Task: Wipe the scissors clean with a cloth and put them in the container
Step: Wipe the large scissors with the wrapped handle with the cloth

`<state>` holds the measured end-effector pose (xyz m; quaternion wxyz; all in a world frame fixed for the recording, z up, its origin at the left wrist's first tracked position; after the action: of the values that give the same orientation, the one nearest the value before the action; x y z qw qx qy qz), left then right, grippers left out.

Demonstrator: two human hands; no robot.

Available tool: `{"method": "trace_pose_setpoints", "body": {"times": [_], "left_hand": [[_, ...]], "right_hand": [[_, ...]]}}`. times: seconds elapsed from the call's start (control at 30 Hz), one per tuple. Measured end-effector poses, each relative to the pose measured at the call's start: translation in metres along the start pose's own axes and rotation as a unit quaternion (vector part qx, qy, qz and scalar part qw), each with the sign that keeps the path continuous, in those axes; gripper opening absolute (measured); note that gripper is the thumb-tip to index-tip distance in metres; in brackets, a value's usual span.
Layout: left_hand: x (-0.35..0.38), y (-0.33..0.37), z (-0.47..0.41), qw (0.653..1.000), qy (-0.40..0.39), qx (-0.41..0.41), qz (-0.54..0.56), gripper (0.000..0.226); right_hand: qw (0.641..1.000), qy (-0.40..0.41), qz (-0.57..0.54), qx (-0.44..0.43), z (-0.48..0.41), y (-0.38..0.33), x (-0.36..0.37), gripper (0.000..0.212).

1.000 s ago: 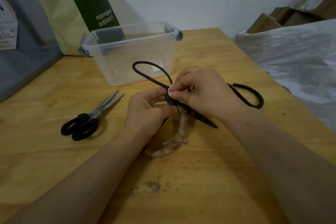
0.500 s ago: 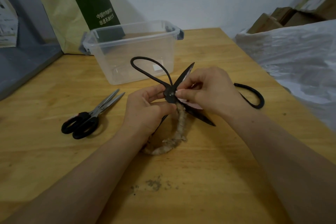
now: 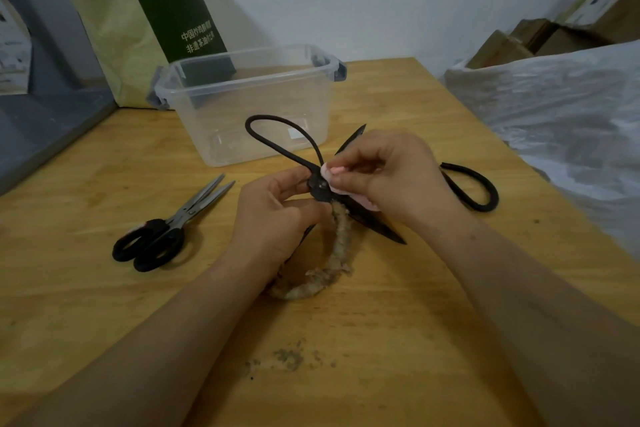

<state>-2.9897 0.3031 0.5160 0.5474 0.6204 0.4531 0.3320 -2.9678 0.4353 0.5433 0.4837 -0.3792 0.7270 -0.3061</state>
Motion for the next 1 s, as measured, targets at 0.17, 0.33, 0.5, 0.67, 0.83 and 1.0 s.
{"method": "trace_pose_setpoints", "body": {"times": [0.17,0.33,0.5,0.67,0.83,1.0], "left_hand": [[0.003,-0.002,0.0,1.0,-0.013,0.001,-0.014,0.045],[0.004,-0.001,0.0,1.0,-0.007,0.006,-0.008,0.046],[0.005,0.0,0.001,1.0,-0.023,0.015,-0.001,0.048],[0.01,0.001,0.002,0.999,-0.028,0.024,0.003,0.053],[0.01,0.002,0.002,0.999,-0.03,0.031,0.0,0.052],[0.01,0.003,0.002,0.998,-0.044,0.036,-0.006,0.054]], "right_hand": [[0.994,0.079,-0.066,0.036,-0.006,0.02,-0.012,0.018],[0.992,0.121,-0.01,0.031,-0.008,0.017,-0.018,0.026],[0.998,0.054,-0.012,0.035,-0.005,0.018,-0.002,0.022],[0.982,0.176,-0.034,0.062,-0.012,0.021,-0.024,0.003],[0.988,0.084,-0.08,0.103,-0.003,0.021,-0.01,0.009],[0.976,0.141,-0.123,0.112,-0.007,0.024,-0.014,0.007]]}}
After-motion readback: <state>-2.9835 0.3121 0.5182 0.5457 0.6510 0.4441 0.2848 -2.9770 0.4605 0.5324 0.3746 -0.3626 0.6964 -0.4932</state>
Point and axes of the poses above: each hand's wrist, its own z-axis away from the middle knuckle, its own x-axis out of the palm, y = z × x, the point moved 6 cm from there along -z, towards the middle knuckle, and after that the axes turned 3 degrees about -y, right-handed, at the moved point
